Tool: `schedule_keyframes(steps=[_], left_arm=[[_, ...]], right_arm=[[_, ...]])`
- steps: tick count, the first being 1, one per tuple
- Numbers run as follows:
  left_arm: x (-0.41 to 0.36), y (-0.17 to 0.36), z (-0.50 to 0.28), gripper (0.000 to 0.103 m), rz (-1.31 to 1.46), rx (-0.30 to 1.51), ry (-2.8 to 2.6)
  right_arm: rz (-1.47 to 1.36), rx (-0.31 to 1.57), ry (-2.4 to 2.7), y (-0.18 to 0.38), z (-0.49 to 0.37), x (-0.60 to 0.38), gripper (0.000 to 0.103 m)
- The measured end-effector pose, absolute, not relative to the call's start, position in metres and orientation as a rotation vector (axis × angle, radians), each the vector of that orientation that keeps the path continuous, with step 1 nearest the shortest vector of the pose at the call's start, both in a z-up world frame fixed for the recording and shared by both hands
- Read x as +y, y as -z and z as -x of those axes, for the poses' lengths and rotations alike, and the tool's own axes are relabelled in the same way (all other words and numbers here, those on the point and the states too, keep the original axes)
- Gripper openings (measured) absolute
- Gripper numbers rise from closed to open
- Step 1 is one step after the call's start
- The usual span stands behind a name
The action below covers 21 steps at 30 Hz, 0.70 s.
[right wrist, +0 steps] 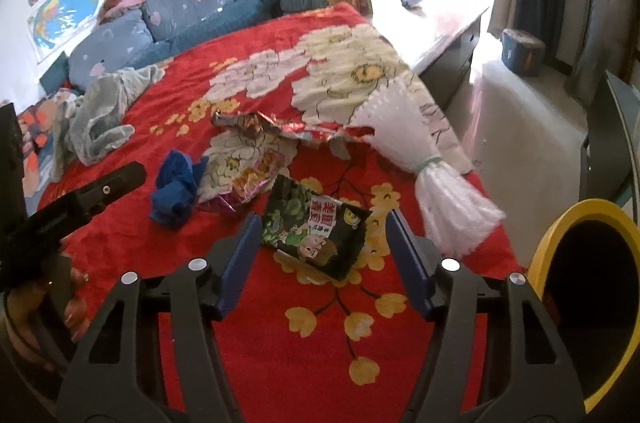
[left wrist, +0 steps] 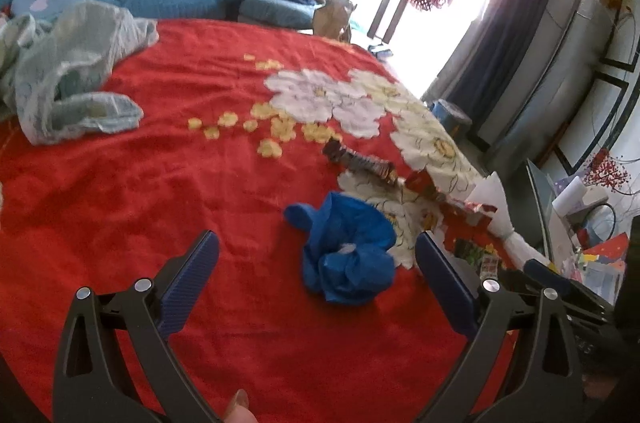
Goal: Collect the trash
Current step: 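Grasp blue plastic bag with left tool while right tool grasps green snack packet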
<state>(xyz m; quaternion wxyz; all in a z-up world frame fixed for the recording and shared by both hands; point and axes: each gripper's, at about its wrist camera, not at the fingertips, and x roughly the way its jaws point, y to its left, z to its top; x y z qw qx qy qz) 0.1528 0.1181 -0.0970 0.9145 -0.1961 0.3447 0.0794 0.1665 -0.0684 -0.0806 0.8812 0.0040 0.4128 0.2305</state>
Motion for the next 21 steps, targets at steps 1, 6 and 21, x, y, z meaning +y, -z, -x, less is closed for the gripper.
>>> schedule_keyframes(steps=[1, 6, 21], left_arm=[[0.119, 0.1, -0.154, 0.089, 0.406, 0.719, -0.16], [0.12, 0.116, -0.163, 0.075, 0.433, 0.773, -0.136], [0.109, 0.128, -0.169, 0.028, 0.411, 0.804, -0.066]], right_arm=[[-0.014, 0.872, -0.482, 0.084, -0.169, -0.068, 0.055], [-0.029, 0.919, -0.484, 0.099, -0.178, -0.065, 0.052], [-0.032, 0.929, -0.52, 0.108, -0.172, -0.069, 0.013]])
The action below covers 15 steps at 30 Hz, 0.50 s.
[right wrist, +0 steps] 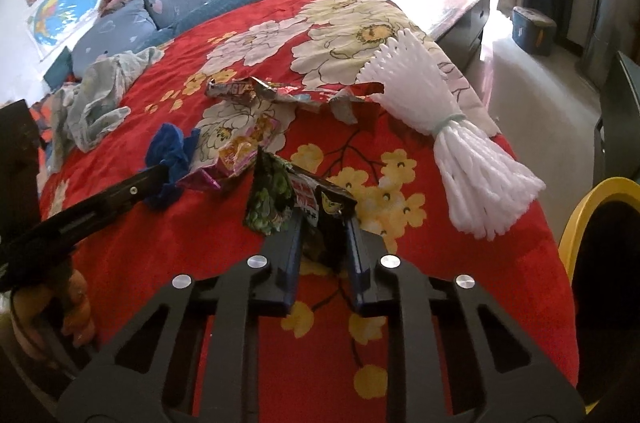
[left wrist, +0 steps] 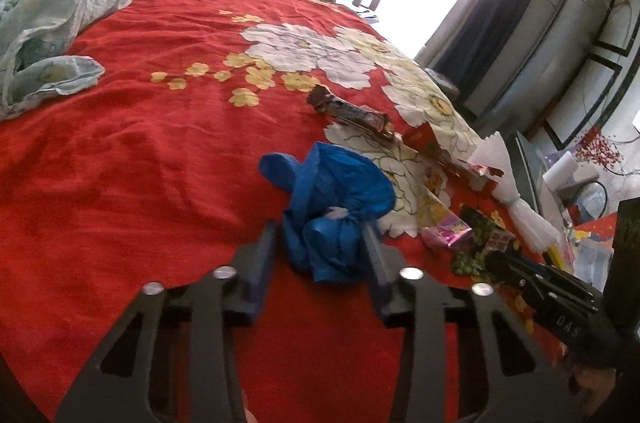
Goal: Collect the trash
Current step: 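Grasp blue plastic bag with left tool while right tool grasps green snack packet, then carry blue bag over yellow bin with left tool while right carries green packet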
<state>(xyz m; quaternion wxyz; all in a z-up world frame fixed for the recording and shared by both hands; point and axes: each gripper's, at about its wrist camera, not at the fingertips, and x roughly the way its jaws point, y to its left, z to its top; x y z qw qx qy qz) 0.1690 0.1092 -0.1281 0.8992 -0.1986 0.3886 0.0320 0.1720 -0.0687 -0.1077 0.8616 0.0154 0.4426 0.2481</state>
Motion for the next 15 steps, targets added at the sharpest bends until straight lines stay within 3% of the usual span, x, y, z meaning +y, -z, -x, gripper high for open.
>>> schedule_keyframes(steps=[6, 15], left_arm=[[0.109, 0.127, -0.167, 0.015, 0.425, 0.799, -0.024], [0.105, 0.112, -0.156, 0.013, 0.417, 0.758, -0.009]], right_arm=[[-0.057, 0.935, -0.539, 0.103, -0.162, -0.076, 0.01], [-0.053, 0.91, -0.554, 0.09, -0.147, -0.087, 0.008]])
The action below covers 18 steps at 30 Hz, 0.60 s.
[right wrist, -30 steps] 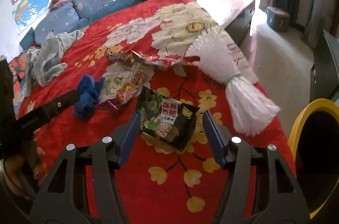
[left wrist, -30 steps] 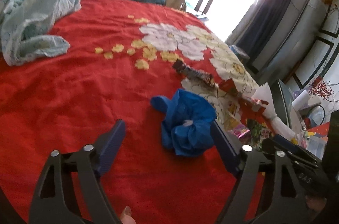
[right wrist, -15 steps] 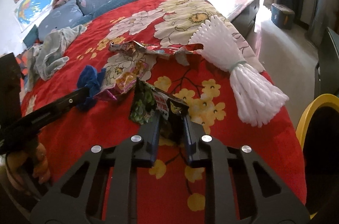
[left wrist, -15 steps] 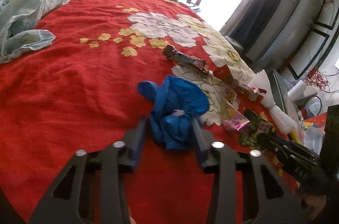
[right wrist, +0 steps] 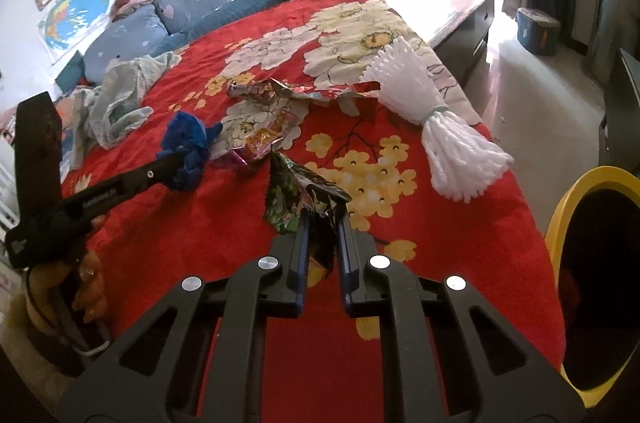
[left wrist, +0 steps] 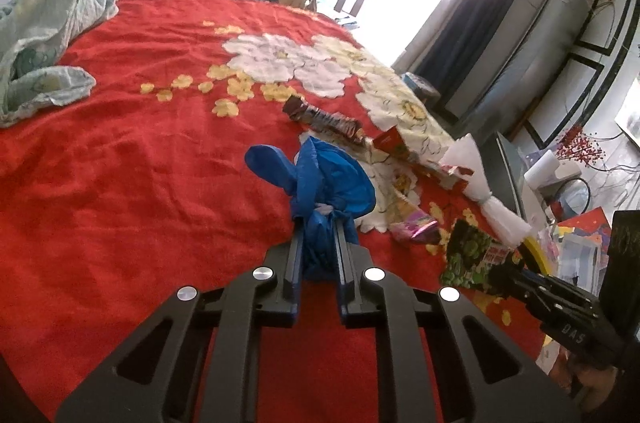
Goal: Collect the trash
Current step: 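Carry blue bag over yellow bin with left tool while right carries green packet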
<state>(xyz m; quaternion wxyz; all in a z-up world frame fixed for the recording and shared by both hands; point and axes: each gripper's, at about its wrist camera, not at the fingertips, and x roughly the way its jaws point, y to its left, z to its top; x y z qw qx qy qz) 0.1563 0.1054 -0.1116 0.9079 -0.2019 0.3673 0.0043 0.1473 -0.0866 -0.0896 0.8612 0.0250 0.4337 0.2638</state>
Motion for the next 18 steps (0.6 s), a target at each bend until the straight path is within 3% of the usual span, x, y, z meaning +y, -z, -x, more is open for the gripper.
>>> schedule_keyframes(steps=[18], left_arm=[[0.071, 0.068, -0.142, 0.013, 0.371, 0.688, 0.085]], right_arm=[[-0.092, 0.818, -0.519, 0.054, -0.138, -0.117, 0.006]])
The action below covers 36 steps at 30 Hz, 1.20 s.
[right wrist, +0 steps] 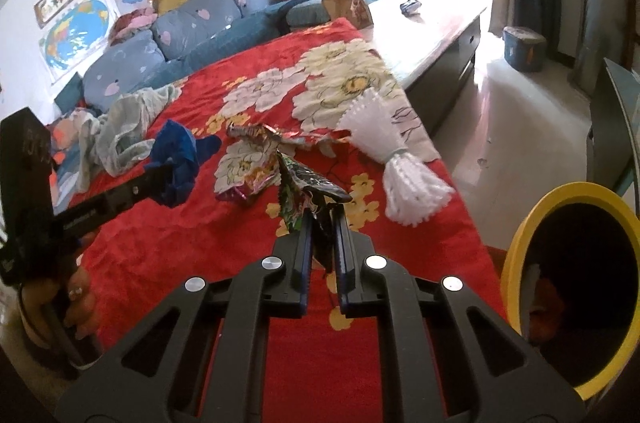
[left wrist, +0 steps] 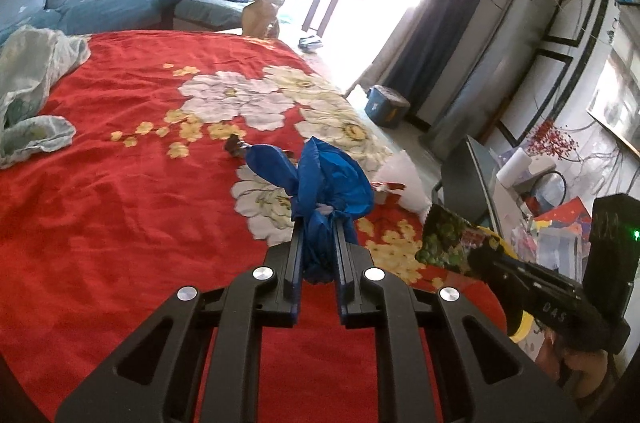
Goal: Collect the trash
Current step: 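Carry blue bag over yellow bin with left tool while right carries green packet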
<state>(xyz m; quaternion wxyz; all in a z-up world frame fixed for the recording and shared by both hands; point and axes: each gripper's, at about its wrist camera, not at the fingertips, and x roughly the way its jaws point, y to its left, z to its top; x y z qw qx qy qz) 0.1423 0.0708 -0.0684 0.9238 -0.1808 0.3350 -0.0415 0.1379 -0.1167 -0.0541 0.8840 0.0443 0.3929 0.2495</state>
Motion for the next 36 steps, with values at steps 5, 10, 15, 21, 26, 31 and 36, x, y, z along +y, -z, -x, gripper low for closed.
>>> schedule_keyframes(steps=[5, 10, 15, 21, 26, 31, 36], left_arm=[[0.058, 0.063, -0.141, 0.013, 0.35, 0.683, 0.112], [0.045, 0.058, -0.139, 0.013, 0.327, 0.679, 0.14], [0.028, 0.053, -0.138, 0.013, 0.3, 0.676, 0.172], [0.01, 0.049, -0.137, 0.013, 0.268, 0.673, 0.208], [-0.003, 0.047, -0.138, 0.013, 0.247, 0.674, 0.235], [-0.018, 0.047, -0.137, 0.013, 0.226, 0.678, 0.264], [-0.034, 0.048, -0.138, 0.013, 0.202, 0.684, 0.294]], right_arm=[[-0.11, 0.799, -0.494, 0.048, -0.138, -0.132, 0.006], [-0.132, 0.783, -0.466, 0.043, -0.139, -0.149, 0.006], [-0.155, 0.765, -0.431, 0.038, -0.14, -0.167, 0.006], [-0.18, 0.751, -0.393, 0.035, -0.141, -0.184, 0.006], [-0.199, 0.747, -0.358, 0.035, -0.143, -0.198, 0.006], [-0.214, 0.746, -0.33, 0.036, -0.144, -0.21, 0.006], [-0.224, 0.743, -0.304, 0.039, -0.145, -0.22, 0.006]])
